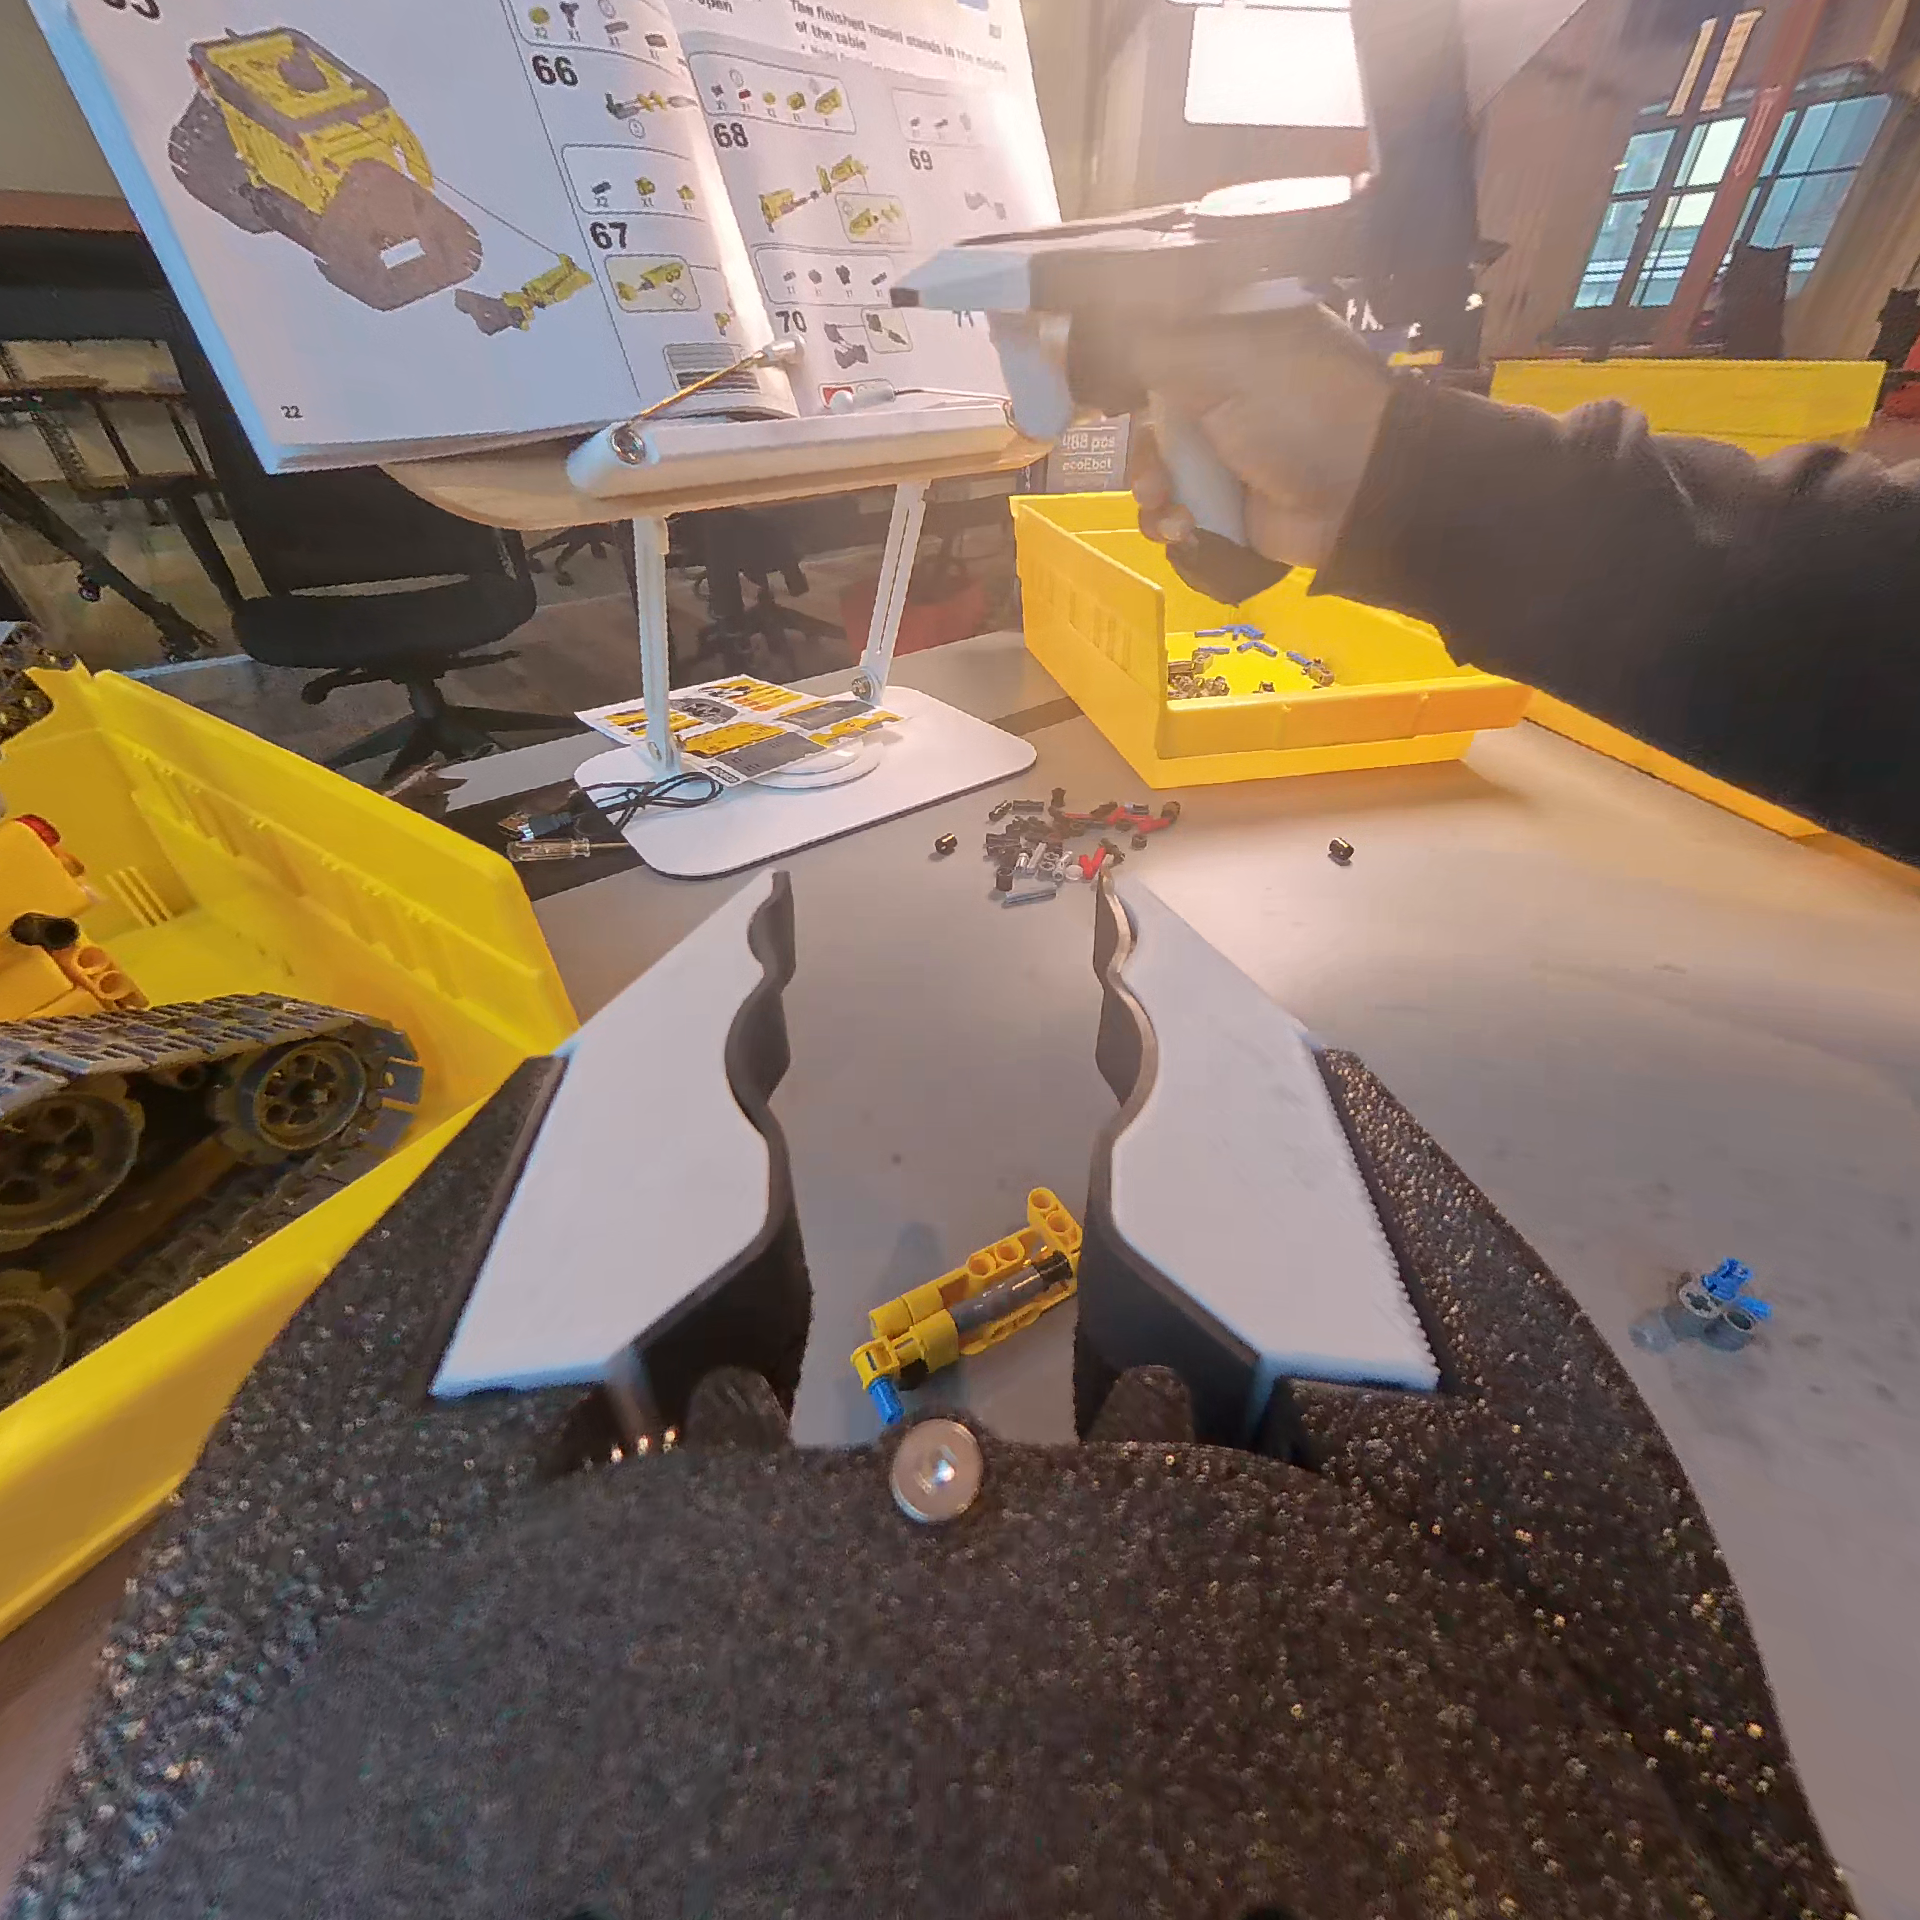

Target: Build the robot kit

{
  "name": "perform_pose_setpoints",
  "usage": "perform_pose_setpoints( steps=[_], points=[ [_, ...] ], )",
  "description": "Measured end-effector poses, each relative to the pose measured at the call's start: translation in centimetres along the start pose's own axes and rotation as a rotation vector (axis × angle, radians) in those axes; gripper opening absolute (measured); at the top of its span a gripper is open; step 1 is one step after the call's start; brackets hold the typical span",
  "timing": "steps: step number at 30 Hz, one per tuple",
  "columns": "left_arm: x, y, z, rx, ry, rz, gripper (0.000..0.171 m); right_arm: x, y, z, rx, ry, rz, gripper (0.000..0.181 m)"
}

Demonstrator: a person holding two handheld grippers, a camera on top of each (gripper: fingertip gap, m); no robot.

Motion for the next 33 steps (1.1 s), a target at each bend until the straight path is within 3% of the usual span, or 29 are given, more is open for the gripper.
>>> perform_pose_setpoints(
  steps=[7, 13, 33],
  points=[
    [0.0, 0.0, 0.1, -0.017, 0.011, -0.001, 0.057, 3.4, 0.2, -0.2, -0.013, 0.022, 0.142, 0.007],
    [0.0, 0.0, -0.1, -0.020, 0.018, -0.002, 0.057, 3.5, 1.3, -0.1, -0.021, 0.049, 0.230, 0.003],
    [0.1, 0.2, 0.0, -0.028, 0.019, 0.002, 0.057, 2.4, 1.3, -0.2, -0.002, 0.041, 0.129, 0.012]
  ],
)
Point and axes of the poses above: each gripper's, where its closed fingertips meet, x out along the fingers, y out of its underside, z = x × y across the jaws, the point moved 3 cm from there along -x, back along the fingers, and after that the axes turned 11 degrees about z, right-handed, at the moved point
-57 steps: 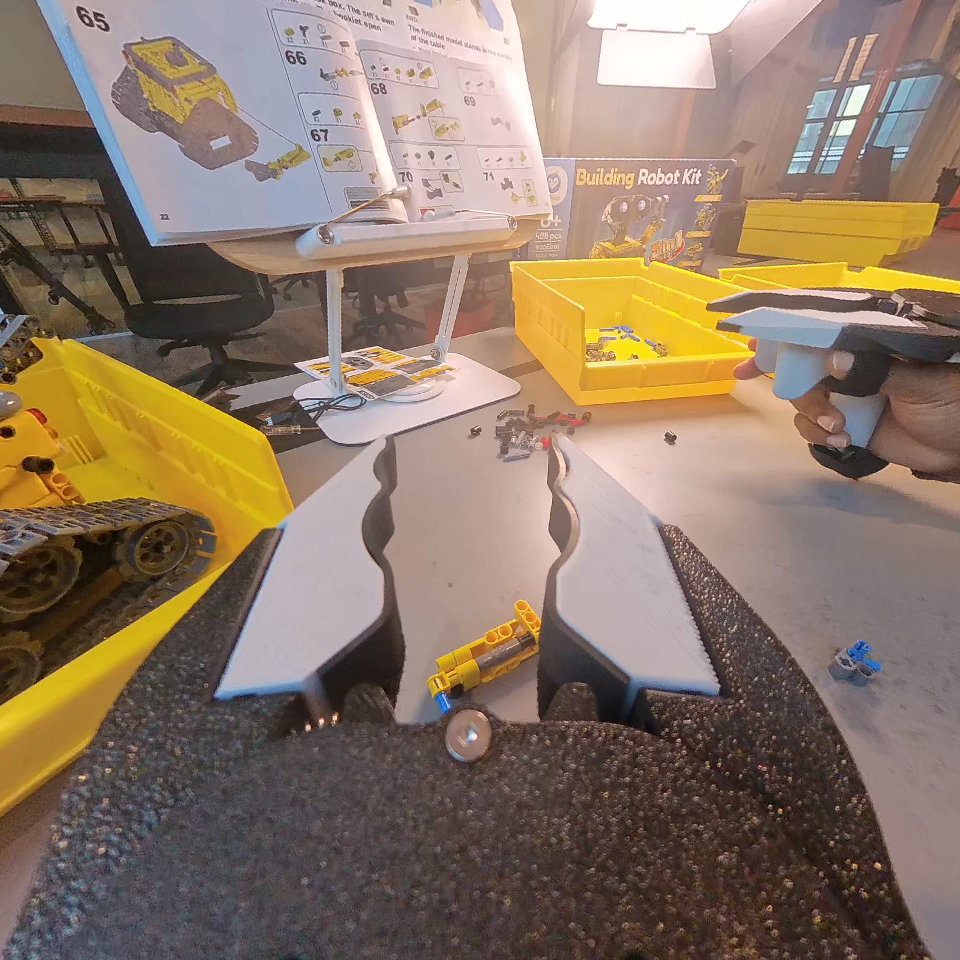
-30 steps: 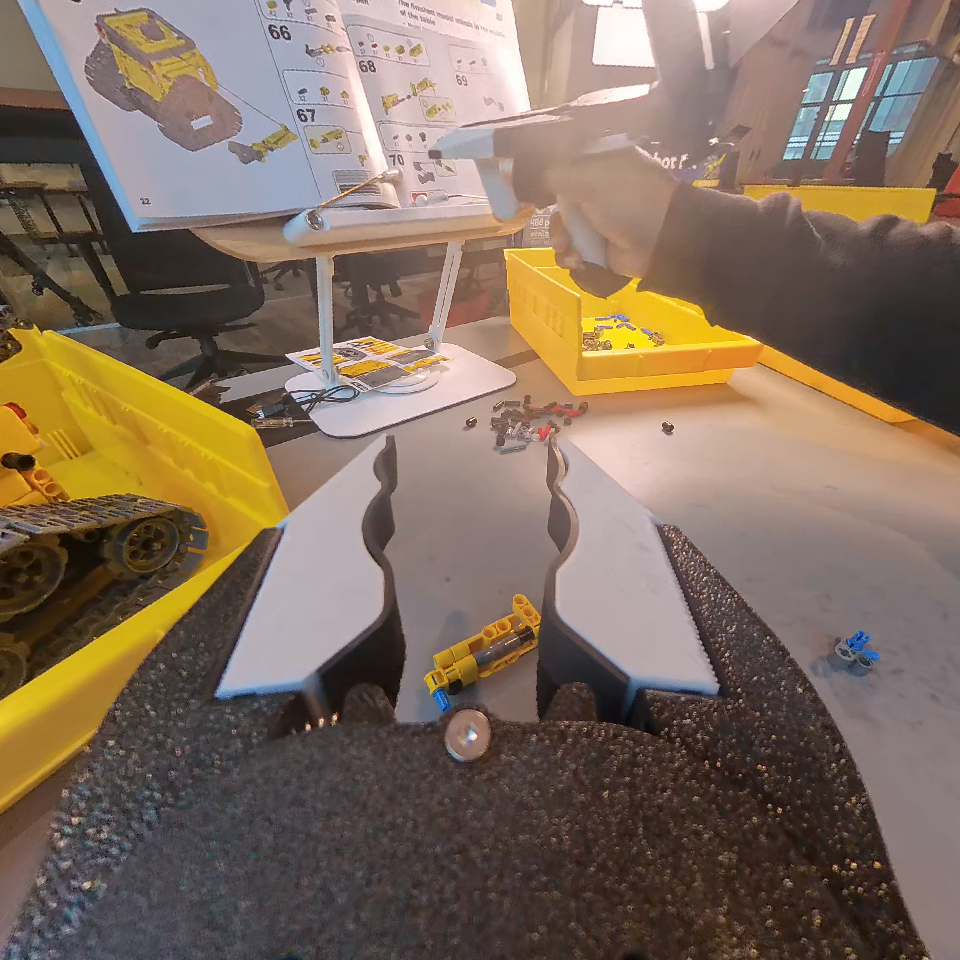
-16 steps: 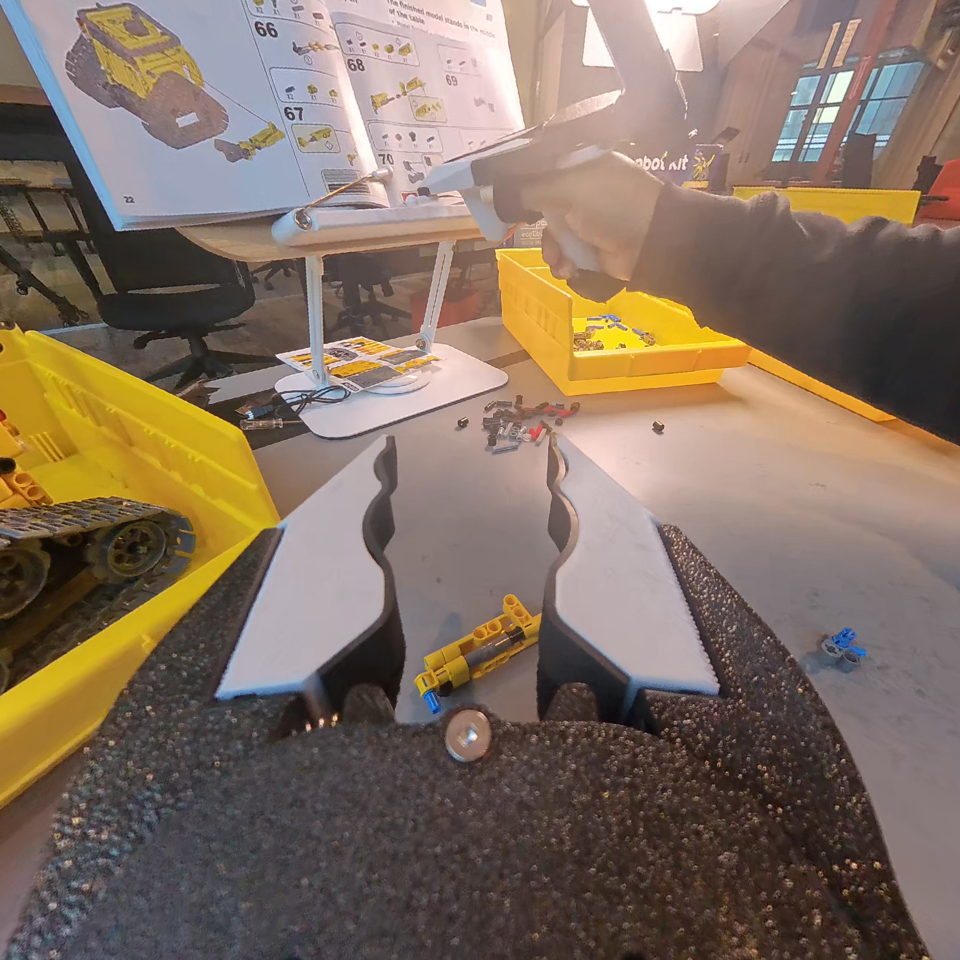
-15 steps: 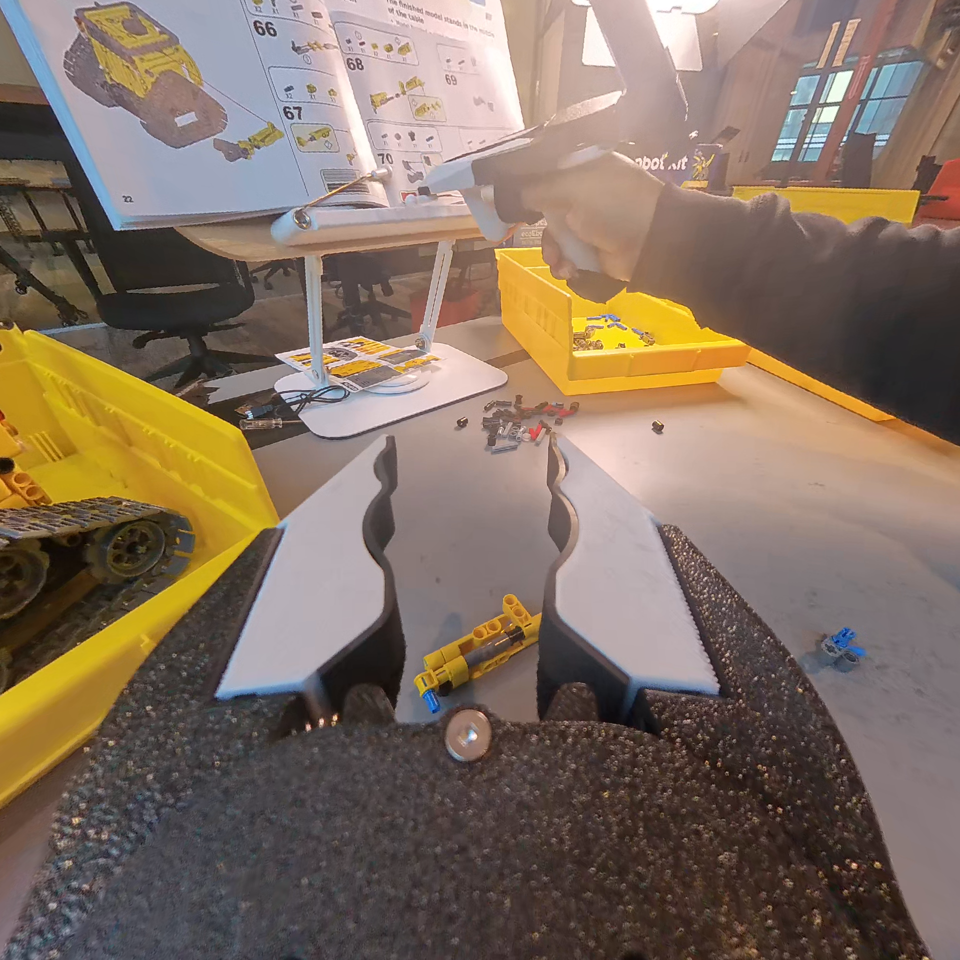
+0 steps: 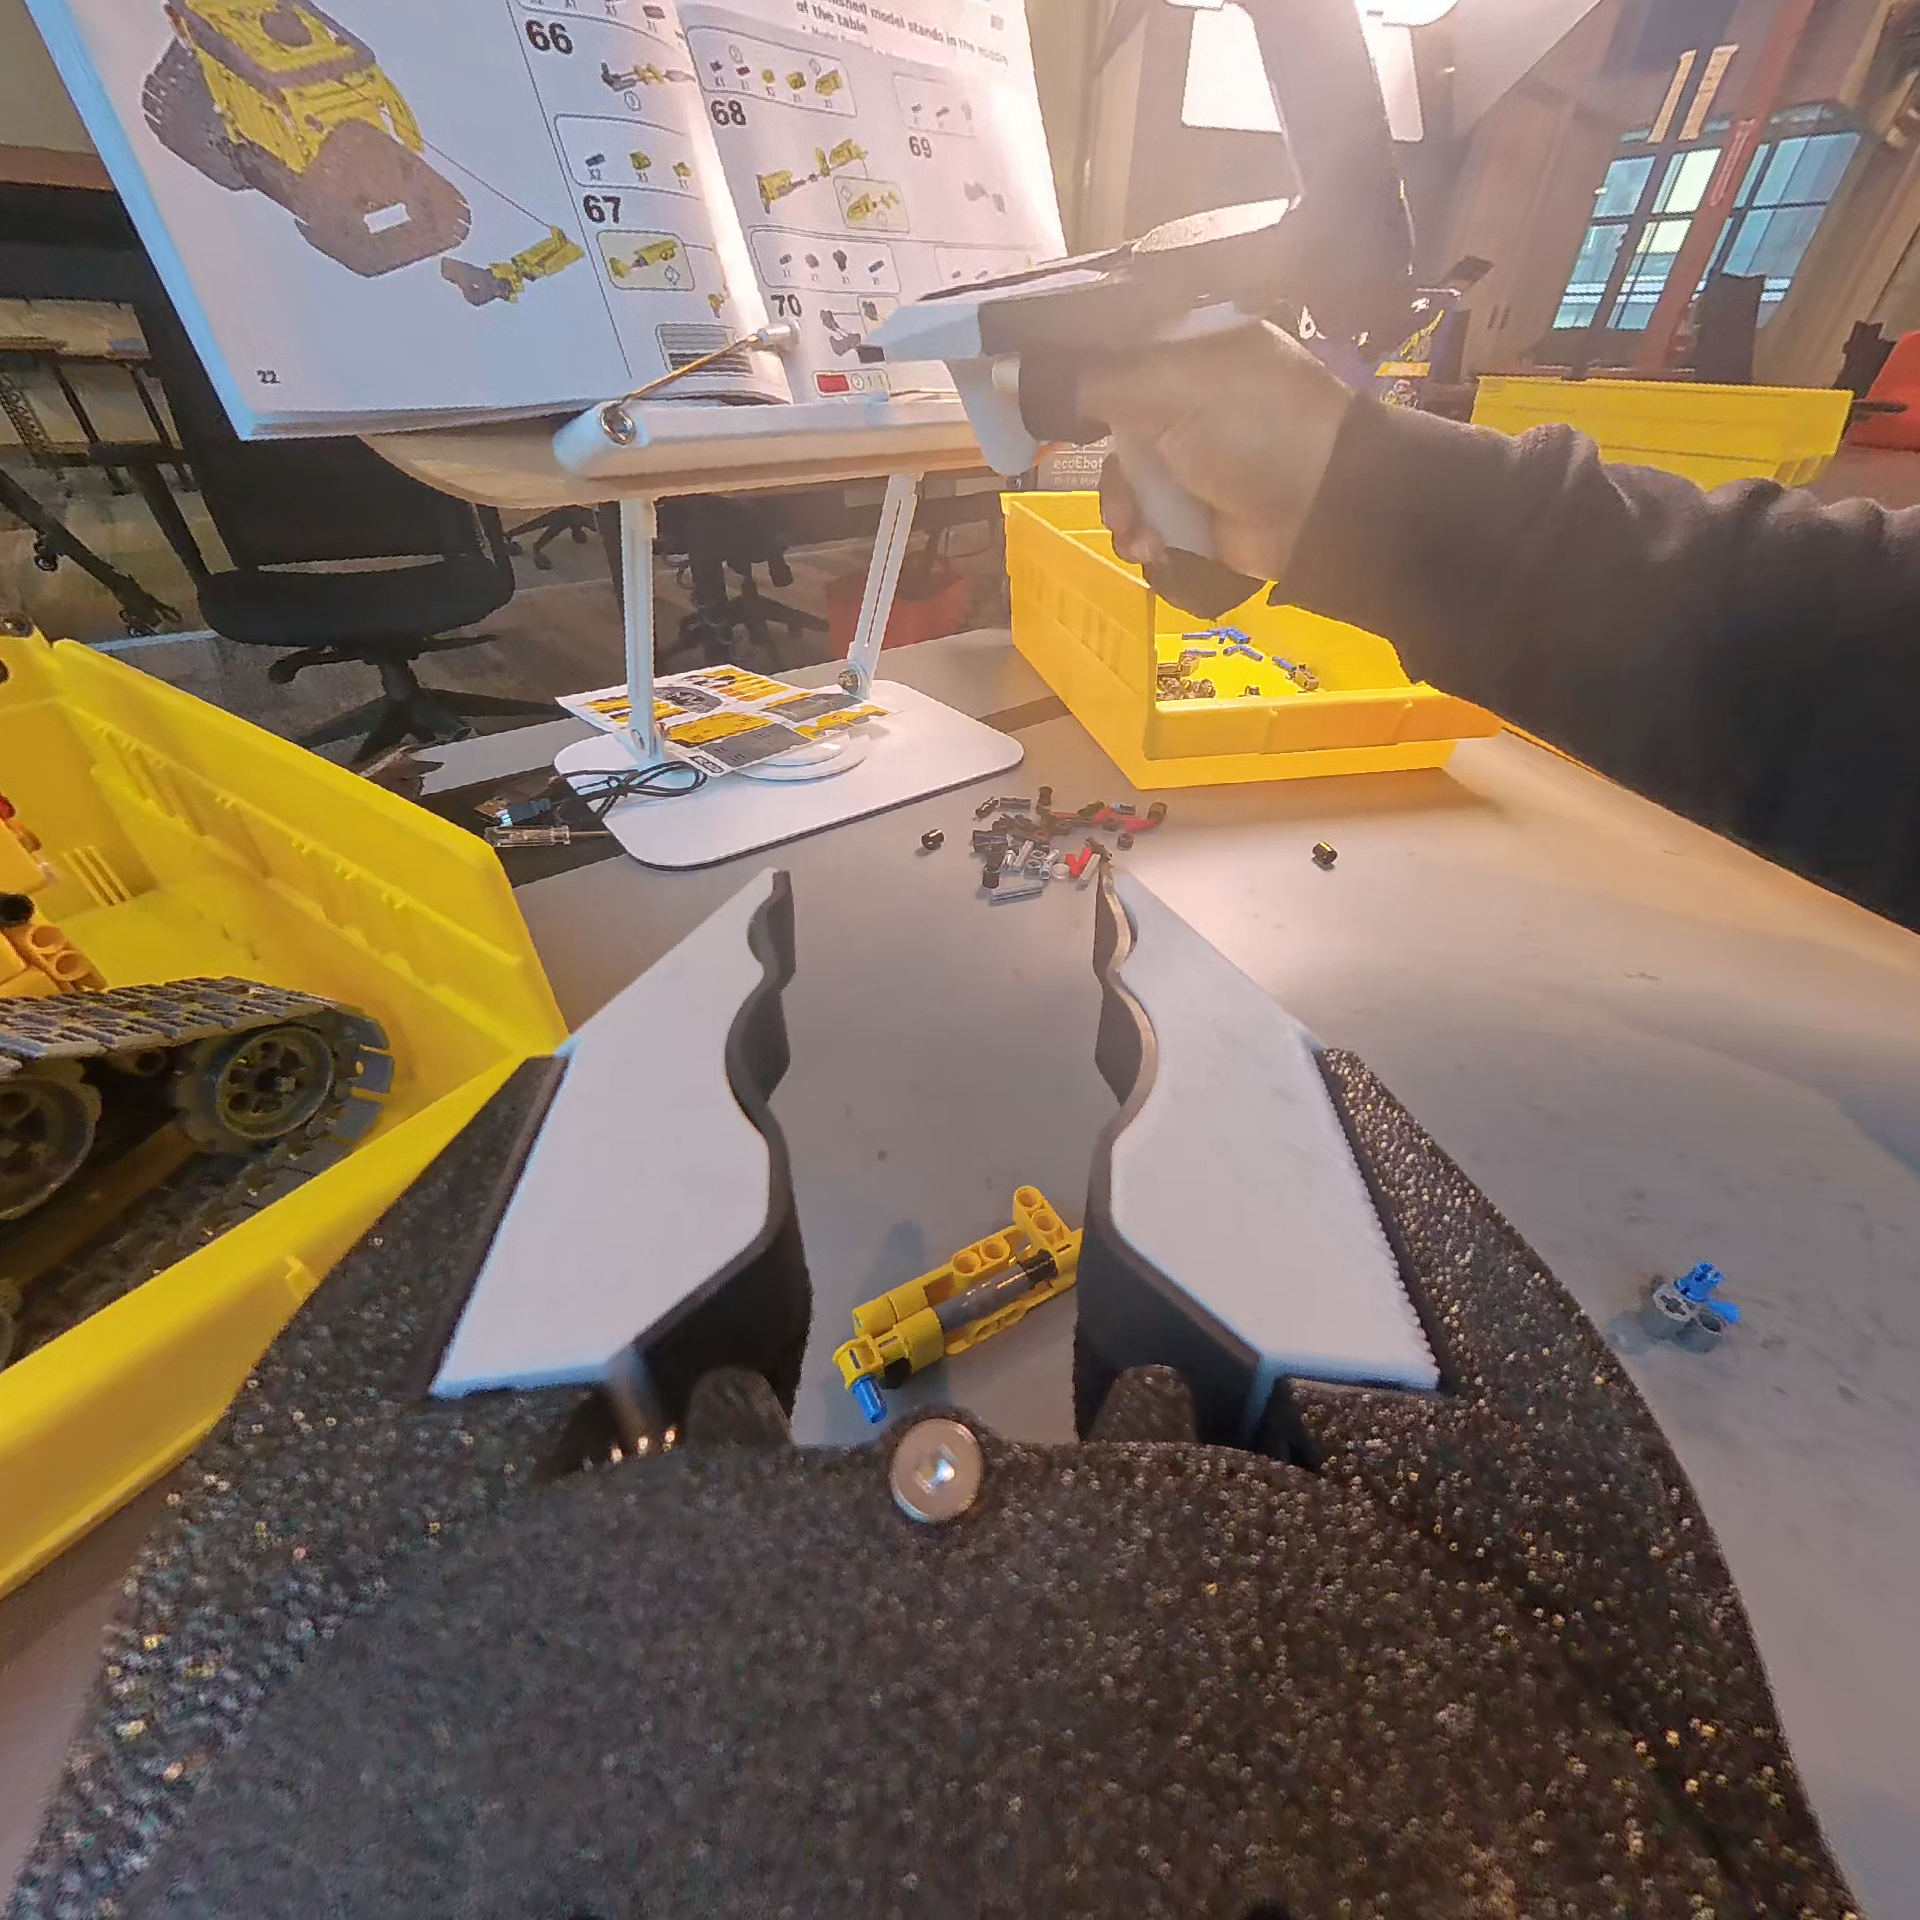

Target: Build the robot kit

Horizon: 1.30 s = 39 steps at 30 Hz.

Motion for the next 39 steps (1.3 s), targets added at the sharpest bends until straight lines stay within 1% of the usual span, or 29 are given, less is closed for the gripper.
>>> perform_pose_setpoints(
  steps=[6, 11, 15, 22, 24, 28, 30, 31, 33, 37, 39],
  points=[
    [0.0, 0.1, 0.1, -0.012, 0.005, 0.001, 0.057, 0.1, 0.5, 0.4, -0.042, -0.001, 0.048, 0.014],
    [0.1, 0.2, 0.1, -0.019, 0.012, 0.006, 0.057, 0.3, 0.5, 0.6, -0.043, -0.009, 0.044, 0.016],
    [0.1, 0.2, 0.2, -0.028, 0.012, 0.008, 0.057, 0.5, 0.7, 0.6, -0.060, -0.025, 0.080, 0.016],
    [0.2, 0.3, 0.3, -0.041, 0.021, 0.012, 0.057, 0.5, 0.5, 0.4, -0.129, -0.151, 0.206, 0.015],
    [0.3, 0.4, 0.3, -0.044, 0.024, 0.014, 0.057, 0.6, 0.5, 0.3, -0.137, -0.171, 0.224, 0.016],
    [0.3, 0.5, 0.3, -0.046, 0.027, 0.019, 0.057, 0.5, 0.5, 0.5, -0.151, -0.208, 0.236, 0.011],
    [0.3, 0.5, 0.3, -0.047, 0.027, 0.020, 0.057, 0.3, 0.4, 0.5, -0.181, -0.231, 0.248, 0.012],
    [0.3, 0.5, 0.3, -0.048, 0.028, 0.021, 0.057, 0.2, 0.4, 0.6, -0.195, -0.264, 0.261, 0.018],
    [0.4, 0.6, 0.3, -0.051, 0.030, 0.024, 0.057, 0.0, 0.6, 0.9, -0.195, -0.331, 0.296, 0.019],
    [0.5, 0.7, 0.2, -0.051, 0.037, 0.032, 0.057, 0.5, 1.1, 0.6, -0.240, -0.339, 0.344, 0.019],
    [0.5, 0.7, 0.2, -0.049, 0.037, 0.032, 0.057, 0.7, 1.1, 0.6, -0.213, -0.386, 0.355, 0.019]
  ],
)
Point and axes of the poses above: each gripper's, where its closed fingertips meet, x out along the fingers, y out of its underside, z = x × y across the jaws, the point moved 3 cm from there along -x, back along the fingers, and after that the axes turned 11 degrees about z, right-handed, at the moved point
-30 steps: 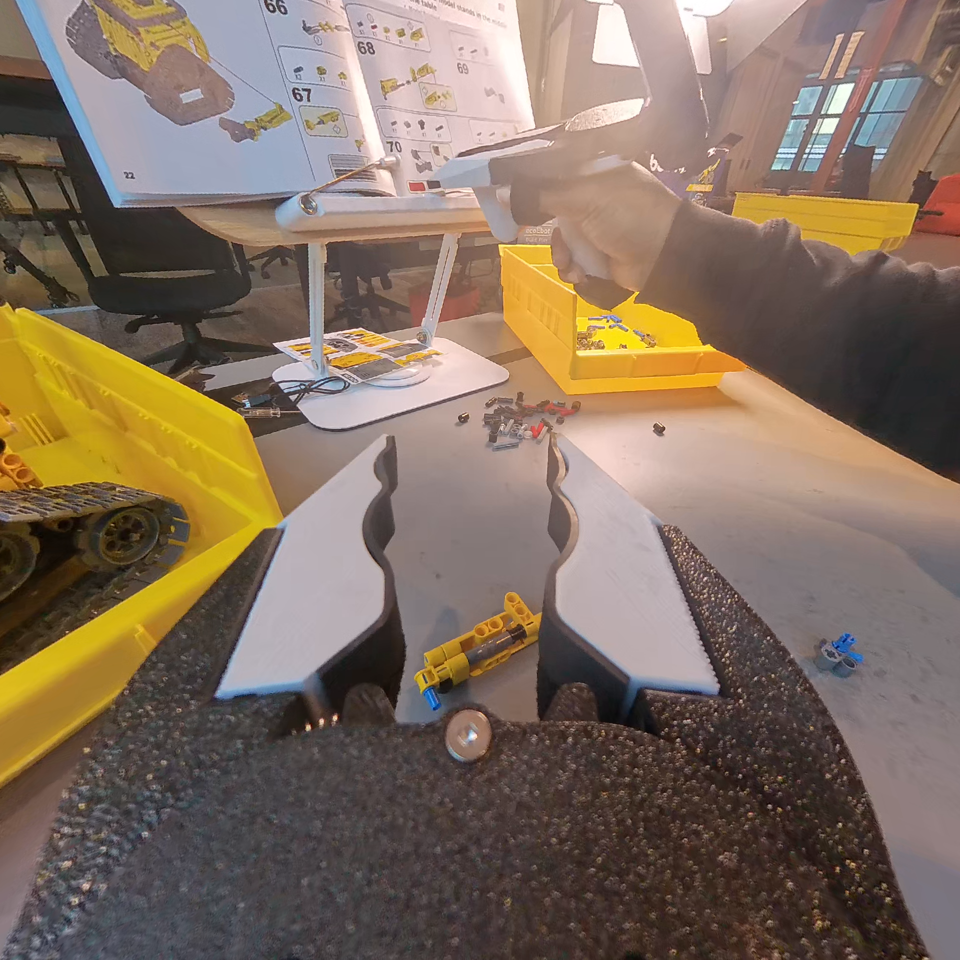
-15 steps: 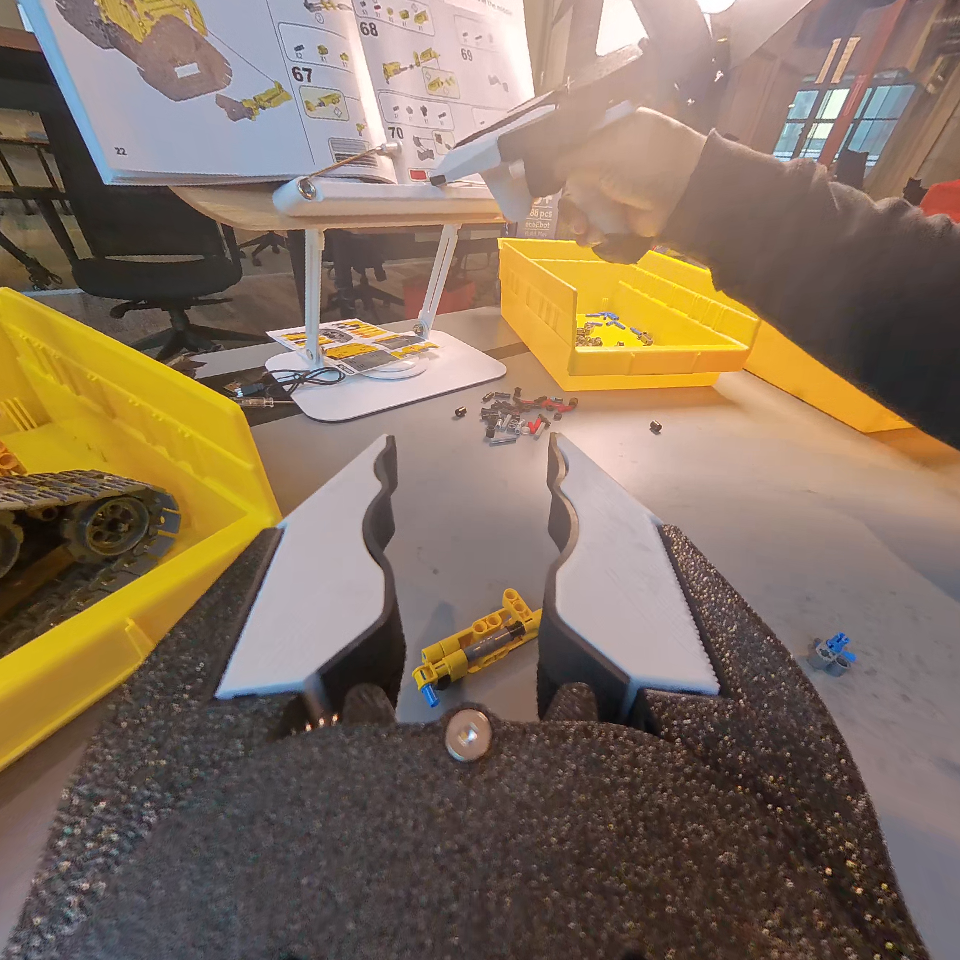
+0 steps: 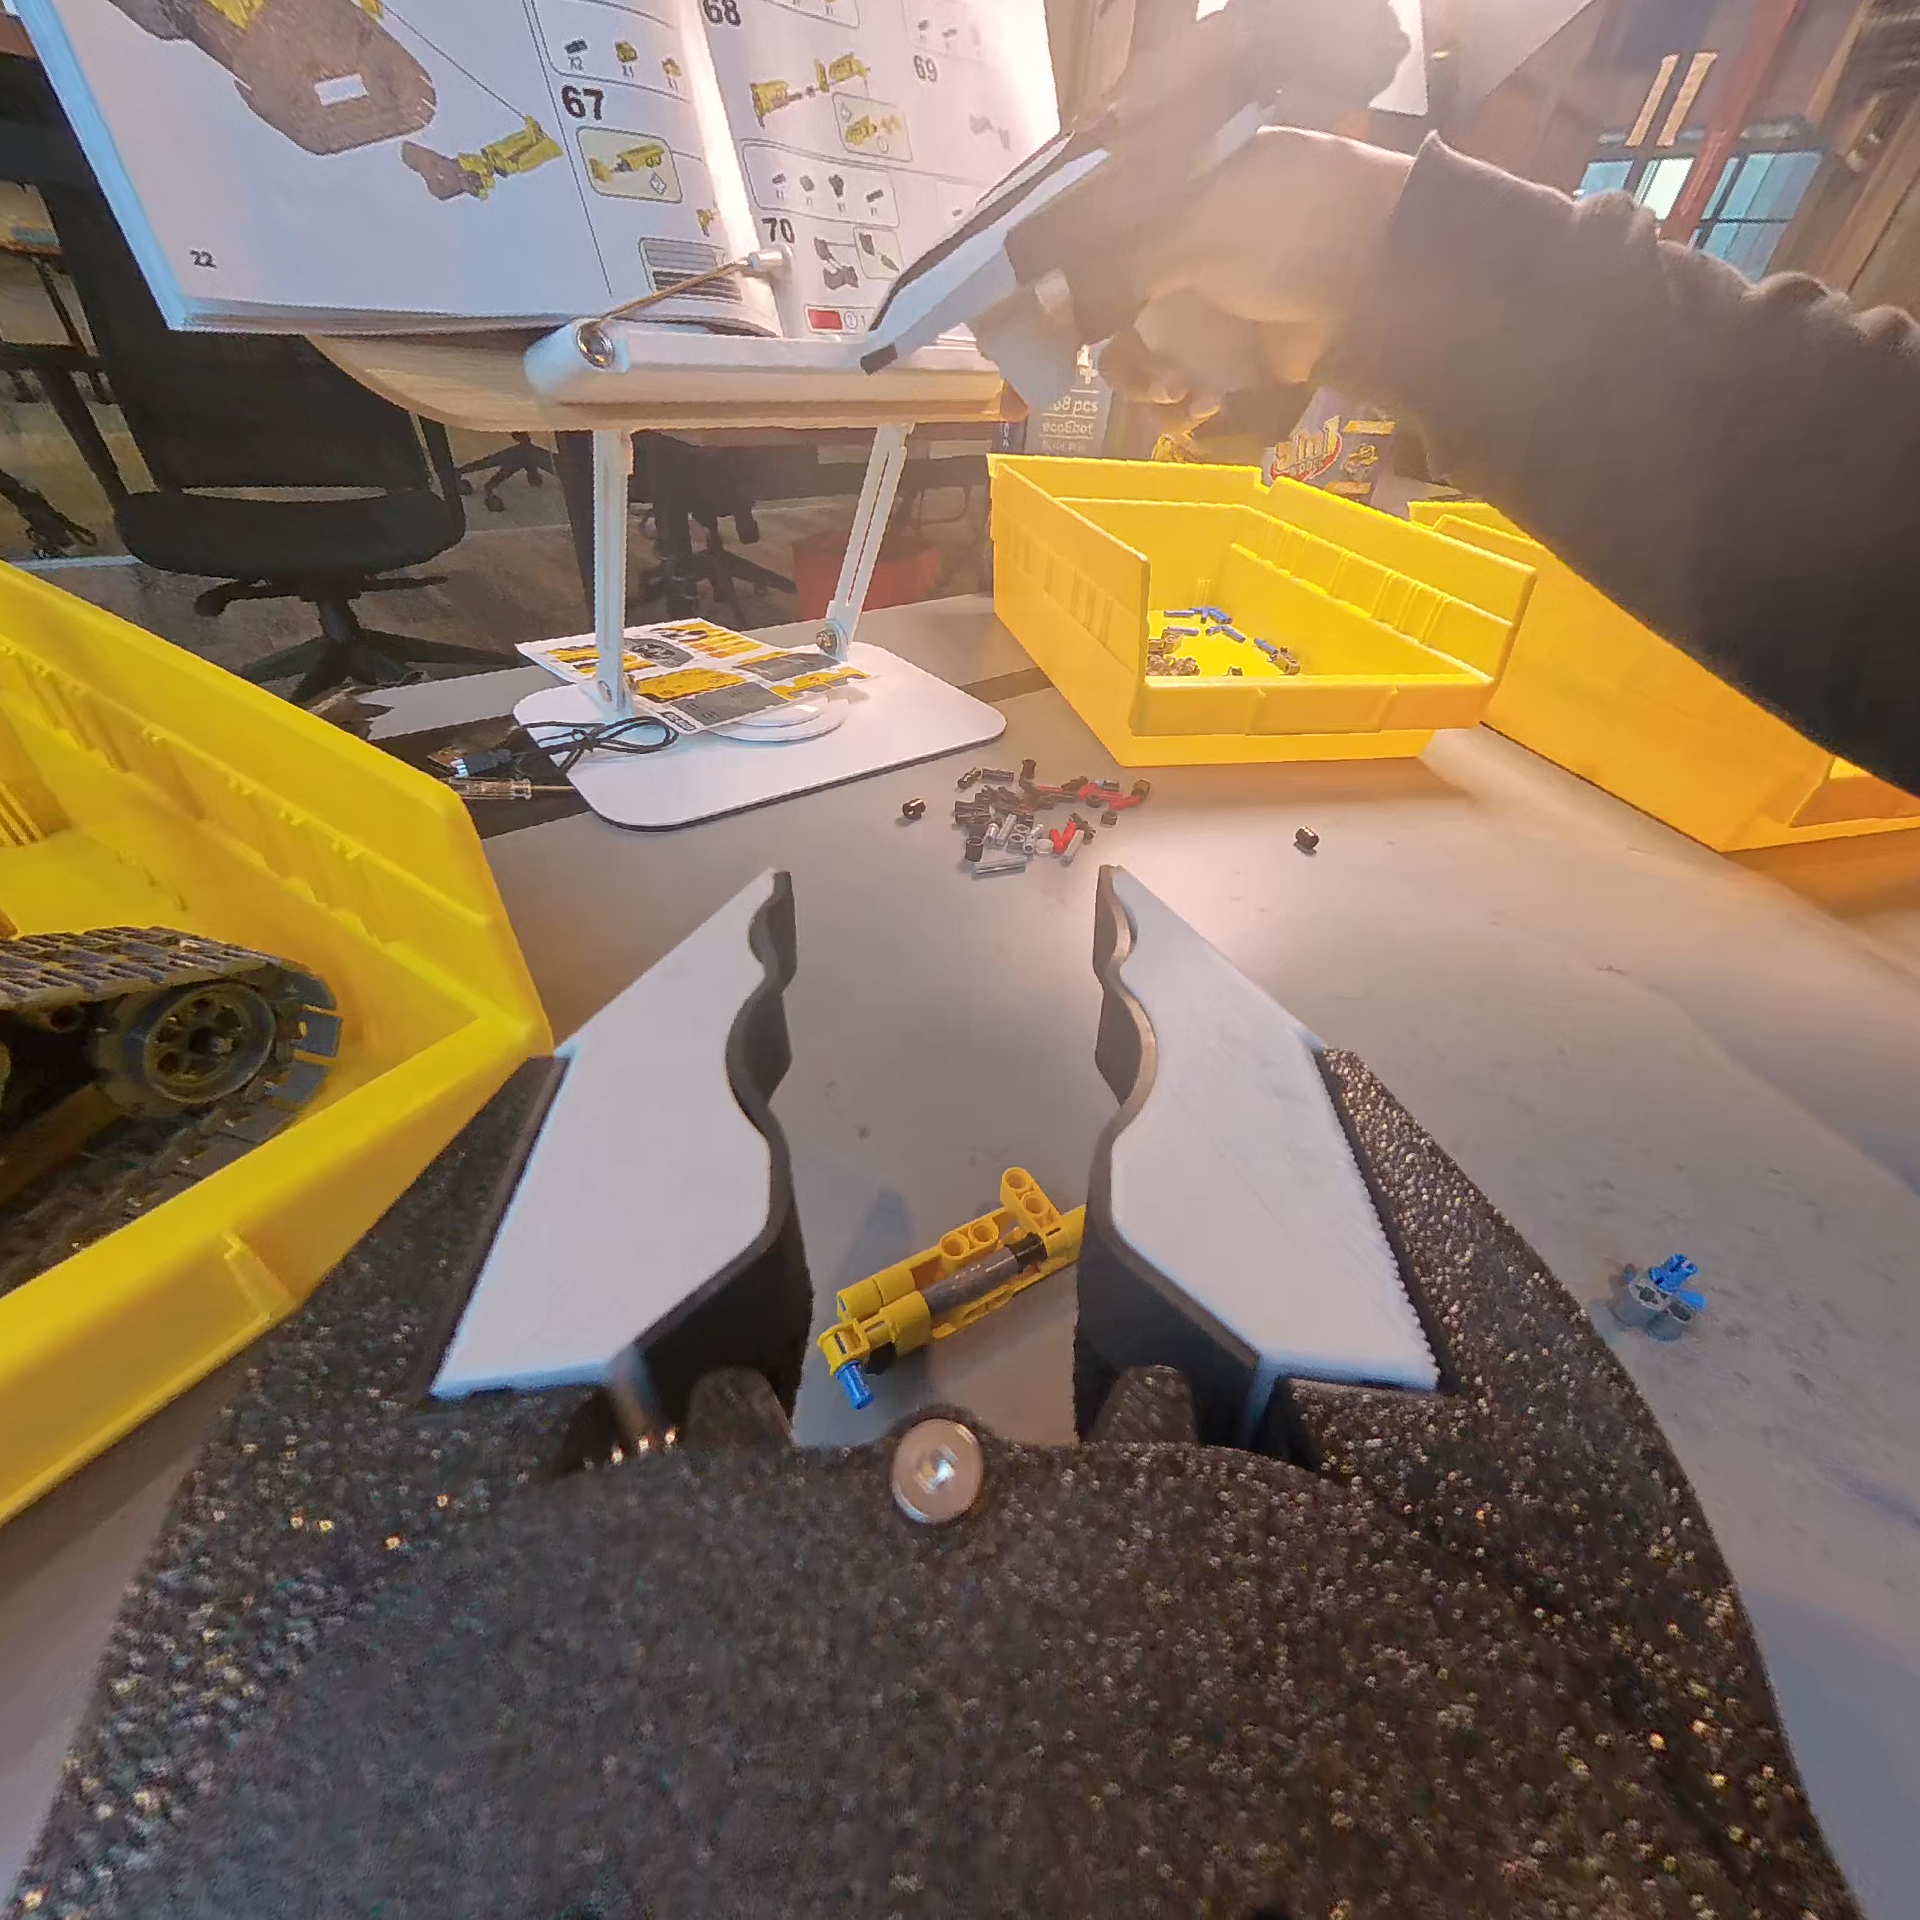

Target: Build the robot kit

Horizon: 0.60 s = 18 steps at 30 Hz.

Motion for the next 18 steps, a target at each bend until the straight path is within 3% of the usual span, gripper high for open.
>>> perform_pose_setpoints(
  steps=[9, 18],
  points=[
    [0.0, 0.0, 0.1, -0.004, 0.002, 0.002, 0.056, -0.5, -0.5, -0.9, 0.091, -0.335, 0.006, 0.004],
    [0.0, 0.1, 0.0, -0.004, 0.004, 0.005, 0.056, -0.8, -0.9, -1.5, 0.066, -0.226, -0.049, 0.005]
  ],
)
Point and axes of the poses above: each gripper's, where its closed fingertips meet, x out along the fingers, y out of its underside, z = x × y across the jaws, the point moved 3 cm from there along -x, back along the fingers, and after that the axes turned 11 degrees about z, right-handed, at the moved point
